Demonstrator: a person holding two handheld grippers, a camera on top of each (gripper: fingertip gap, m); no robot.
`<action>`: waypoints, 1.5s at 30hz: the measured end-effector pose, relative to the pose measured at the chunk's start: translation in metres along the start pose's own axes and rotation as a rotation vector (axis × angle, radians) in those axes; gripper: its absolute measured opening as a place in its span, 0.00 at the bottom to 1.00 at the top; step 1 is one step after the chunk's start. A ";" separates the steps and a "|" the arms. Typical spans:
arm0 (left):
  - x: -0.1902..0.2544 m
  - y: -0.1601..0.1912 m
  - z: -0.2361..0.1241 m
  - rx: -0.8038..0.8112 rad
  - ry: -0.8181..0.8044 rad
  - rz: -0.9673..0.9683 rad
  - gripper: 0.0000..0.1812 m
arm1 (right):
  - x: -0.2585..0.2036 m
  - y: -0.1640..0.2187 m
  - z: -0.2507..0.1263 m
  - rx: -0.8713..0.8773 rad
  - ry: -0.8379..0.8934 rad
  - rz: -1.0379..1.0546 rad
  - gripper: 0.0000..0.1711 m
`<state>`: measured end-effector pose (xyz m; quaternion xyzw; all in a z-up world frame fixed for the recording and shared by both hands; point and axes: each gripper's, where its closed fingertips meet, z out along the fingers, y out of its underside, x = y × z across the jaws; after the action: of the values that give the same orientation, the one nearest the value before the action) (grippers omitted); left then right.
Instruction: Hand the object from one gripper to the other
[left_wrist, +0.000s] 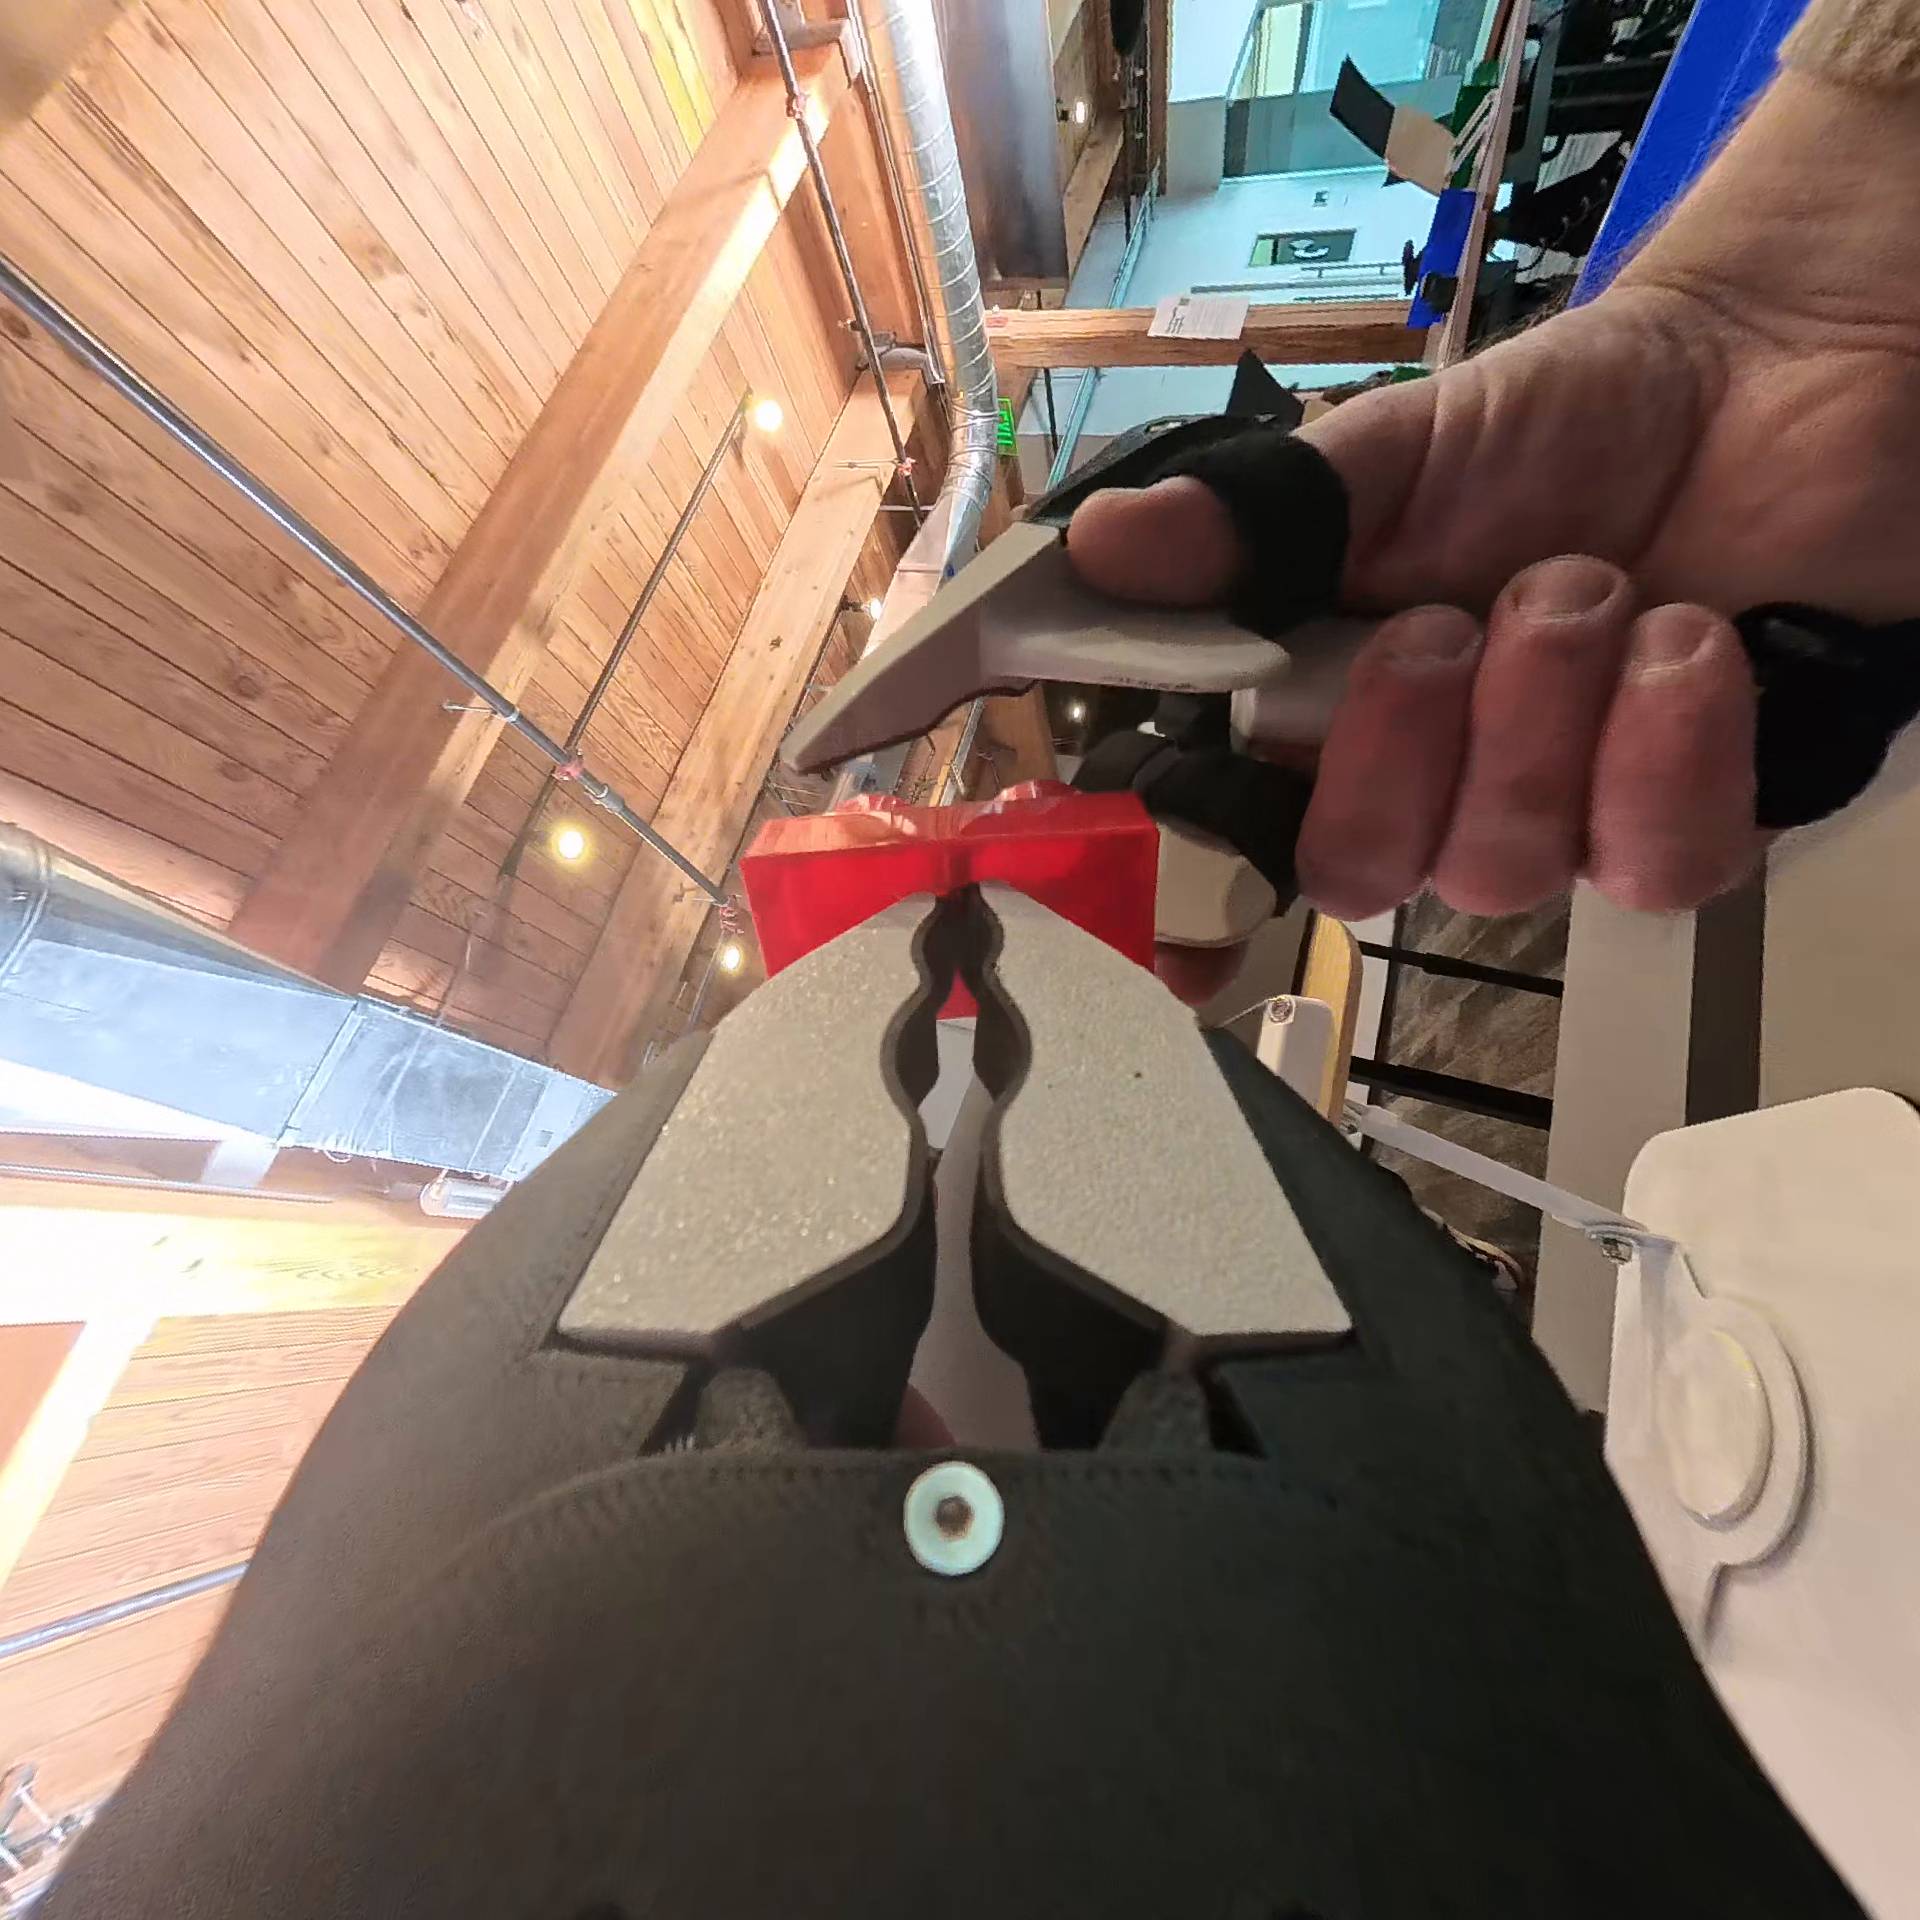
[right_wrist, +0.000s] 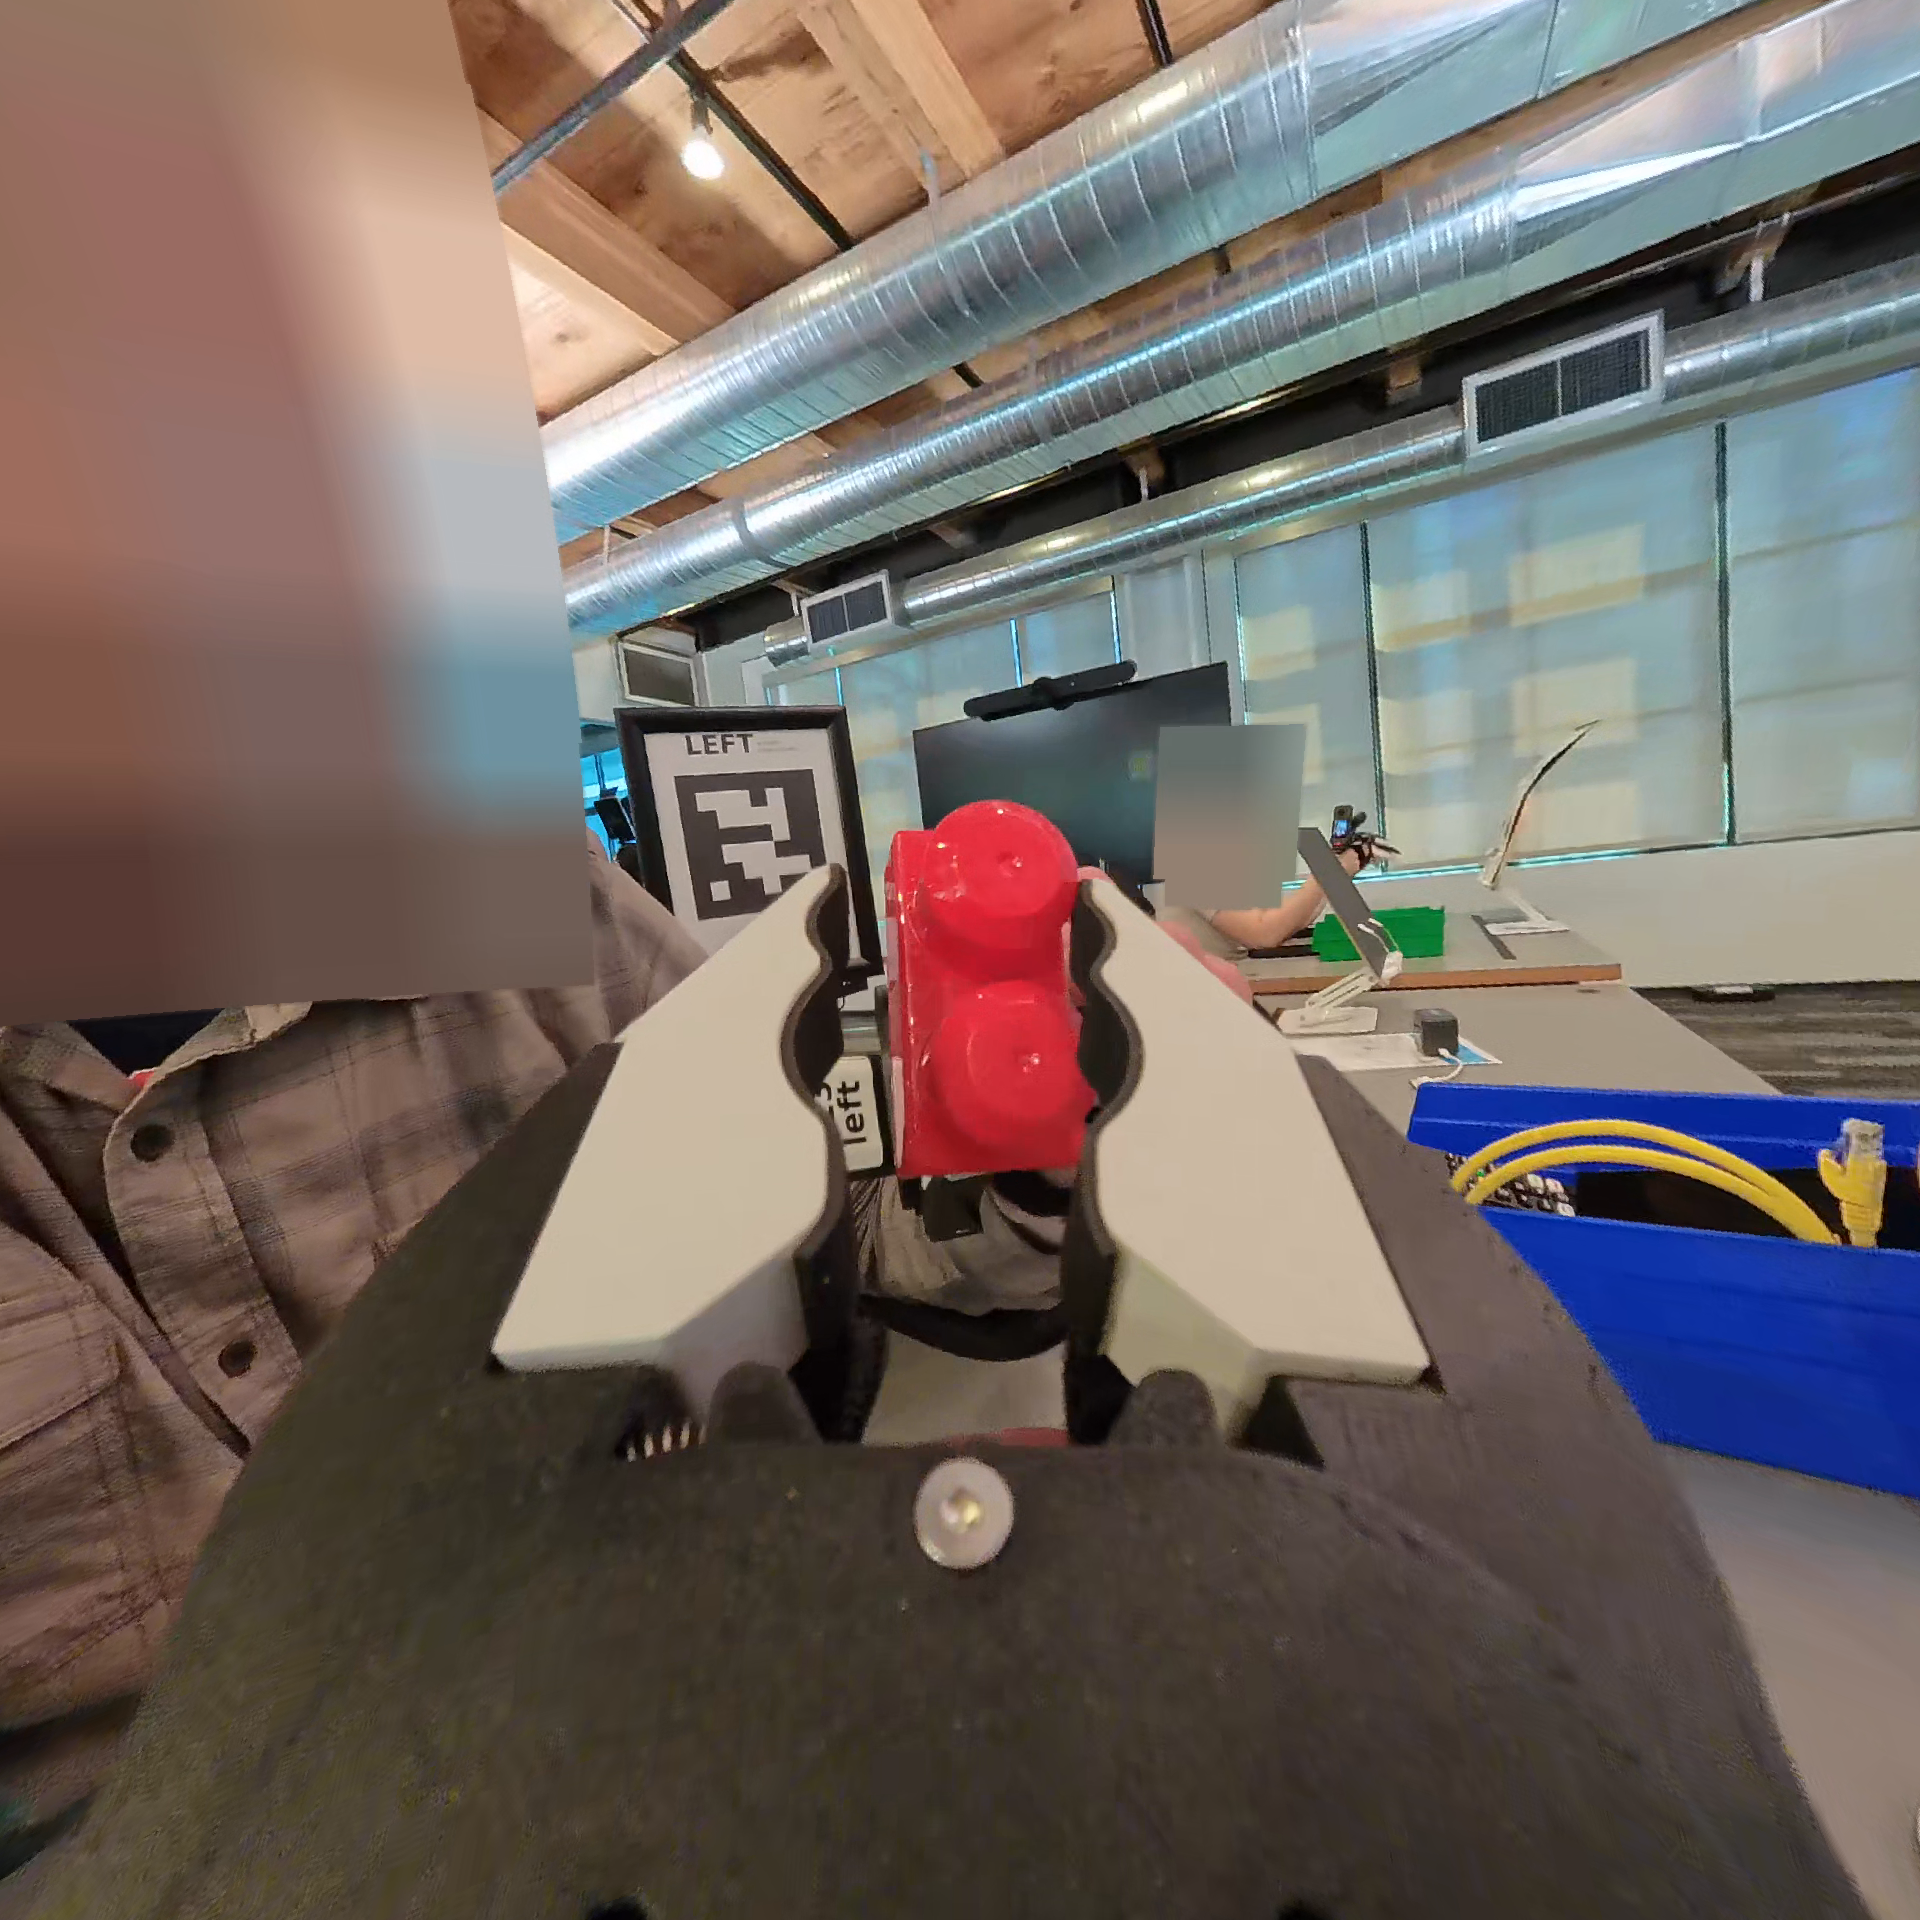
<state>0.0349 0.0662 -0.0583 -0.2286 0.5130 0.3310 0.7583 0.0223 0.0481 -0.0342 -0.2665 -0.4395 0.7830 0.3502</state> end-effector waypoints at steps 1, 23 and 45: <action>0.000 -0.001 0.000 0.004 0.002 -0.002 0.00 | 0.000 -0.001 0.000 0.010 0.000 0.000 0.22; -0.004 -0.004 -0.003 0.054 0.035 -0.191 0.15 | 0.007 -0.012 -0.005 0.068 0.084 -0.128 0.15; -0.002 -0.007 0.006 0.137 0.441 -1.341 0.26 | 0.005 0.000 -0.010 -0.205 0.216 -0.414 0.15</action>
<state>0.0434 0.0653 -0.0542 -0.5088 0.4230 -0.2943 0.6896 0.0266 0.0573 -0.0398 -0.2870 -0.5220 0.6129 0.5192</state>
